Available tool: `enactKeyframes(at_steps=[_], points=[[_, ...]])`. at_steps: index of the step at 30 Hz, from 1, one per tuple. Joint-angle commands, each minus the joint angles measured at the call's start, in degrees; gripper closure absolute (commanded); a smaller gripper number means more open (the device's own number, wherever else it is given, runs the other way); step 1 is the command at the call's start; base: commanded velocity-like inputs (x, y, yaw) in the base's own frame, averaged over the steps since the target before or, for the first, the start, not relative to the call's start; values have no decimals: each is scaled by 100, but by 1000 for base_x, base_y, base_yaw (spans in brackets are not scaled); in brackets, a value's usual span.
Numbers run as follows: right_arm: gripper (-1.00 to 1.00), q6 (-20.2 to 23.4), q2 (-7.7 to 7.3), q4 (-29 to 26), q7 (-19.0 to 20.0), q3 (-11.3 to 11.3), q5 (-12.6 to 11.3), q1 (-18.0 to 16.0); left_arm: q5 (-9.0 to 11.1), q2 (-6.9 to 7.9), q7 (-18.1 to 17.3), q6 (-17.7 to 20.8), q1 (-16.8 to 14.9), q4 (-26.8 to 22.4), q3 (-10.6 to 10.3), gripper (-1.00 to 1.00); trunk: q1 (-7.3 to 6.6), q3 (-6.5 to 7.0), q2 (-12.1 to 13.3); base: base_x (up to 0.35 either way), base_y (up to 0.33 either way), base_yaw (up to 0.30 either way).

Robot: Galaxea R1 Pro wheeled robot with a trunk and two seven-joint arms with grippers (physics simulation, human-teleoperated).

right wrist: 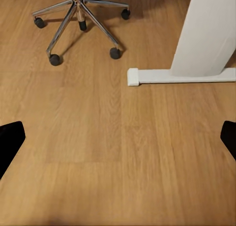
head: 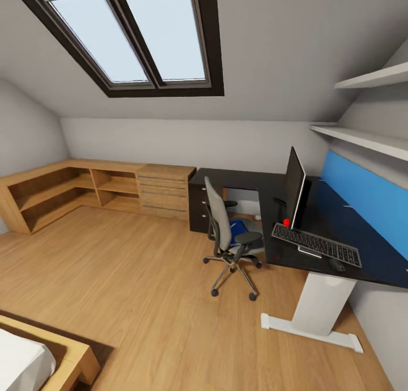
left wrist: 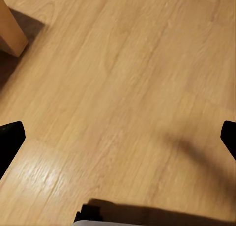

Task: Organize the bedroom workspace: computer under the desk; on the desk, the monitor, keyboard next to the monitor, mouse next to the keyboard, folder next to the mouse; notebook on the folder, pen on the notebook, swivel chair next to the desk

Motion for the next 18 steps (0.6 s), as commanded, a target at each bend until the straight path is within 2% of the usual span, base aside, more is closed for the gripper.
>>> enactKeyframes(at_steps=[1, 7, 11, 18], points=[[-100, -23, 6, 2, -7, -2, -21, -2, 60, -11, -7, -55, -2, -4, -33, -100, 1, -7, -6, 1, 7, -16], [-100, -62, 12, -4, -12, -20, -40, -3, 60, -87, 7, -238, -2, -9, -27, -100, 1, 1, -6, 1, 3, -155], [-100, -70, 8, -3, -14, -25, -44, -3, 61, -111, 17, -270, -2, -10, -25, -100, 1, 10, -6, 0, 1, -242], [-100, -73, 5, 2, -15, -27, -45, -3, 54, -261, 48, -272, -2, -6, -36, -100, 1, 15, -6, 0, 0, -263]])
